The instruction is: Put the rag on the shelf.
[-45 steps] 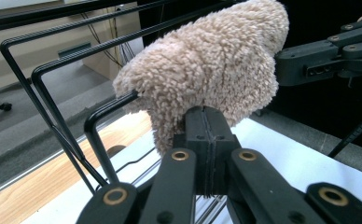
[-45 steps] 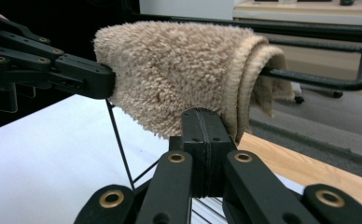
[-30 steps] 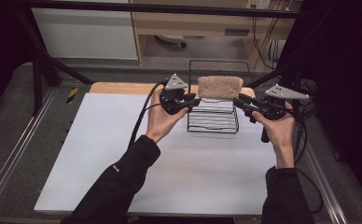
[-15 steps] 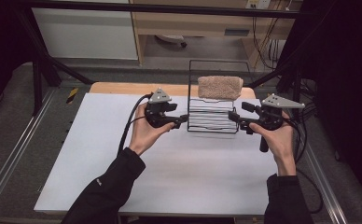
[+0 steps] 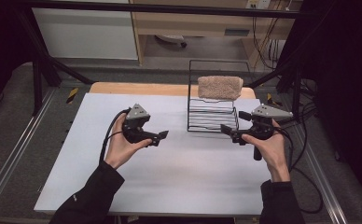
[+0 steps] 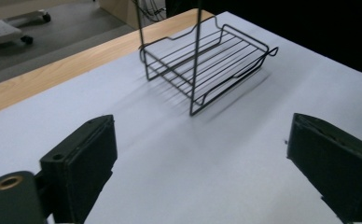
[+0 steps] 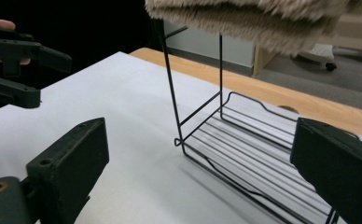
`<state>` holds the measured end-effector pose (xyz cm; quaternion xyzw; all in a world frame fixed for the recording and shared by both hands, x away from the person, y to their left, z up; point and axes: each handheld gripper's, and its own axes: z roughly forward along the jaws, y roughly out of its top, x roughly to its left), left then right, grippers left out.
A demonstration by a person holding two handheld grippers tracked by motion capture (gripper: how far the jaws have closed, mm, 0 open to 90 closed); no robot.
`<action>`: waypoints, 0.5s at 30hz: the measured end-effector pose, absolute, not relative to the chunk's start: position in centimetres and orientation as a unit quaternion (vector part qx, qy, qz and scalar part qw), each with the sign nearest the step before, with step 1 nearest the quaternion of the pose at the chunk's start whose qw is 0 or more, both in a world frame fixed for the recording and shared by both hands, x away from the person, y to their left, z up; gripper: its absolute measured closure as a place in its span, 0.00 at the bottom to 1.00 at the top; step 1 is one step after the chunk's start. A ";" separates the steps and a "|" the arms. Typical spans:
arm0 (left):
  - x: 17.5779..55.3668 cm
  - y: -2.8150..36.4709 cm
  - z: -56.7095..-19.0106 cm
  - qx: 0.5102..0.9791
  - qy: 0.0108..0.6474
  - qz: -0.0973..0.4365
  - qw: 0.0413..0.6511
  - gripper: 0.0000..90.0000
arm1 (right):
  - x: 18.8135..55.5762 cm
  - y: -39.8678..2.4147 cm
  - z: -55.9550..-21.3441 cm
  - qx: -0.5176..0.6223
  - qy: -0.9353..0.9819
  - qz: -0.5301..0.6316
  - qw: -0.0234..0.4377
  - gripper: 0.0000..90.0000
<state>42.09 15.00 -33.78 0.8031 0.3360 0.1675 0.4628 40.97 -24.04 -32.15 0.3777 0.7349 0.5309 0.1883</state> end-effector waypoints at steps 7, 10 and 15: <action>40.8 18.7 -35.4 0.797 0.355 0.170 0.459 0.07 | 40.4 -23.4 -33.6 0.374 0.738 0.531 0.182 0.04; 40.3 20.2 -36.2 0.796 0.361 0.174 0.454 0.06 | 40.2 -23.3 -34.5 0.375 0.740 0.529 0.179 0.04; 39.5 22.1 -37.6 0.792 0.372 0.176 0.451 0.06 | 39.9 -23.3 -36.0 0.379 0.743 0.523 0.174 0.04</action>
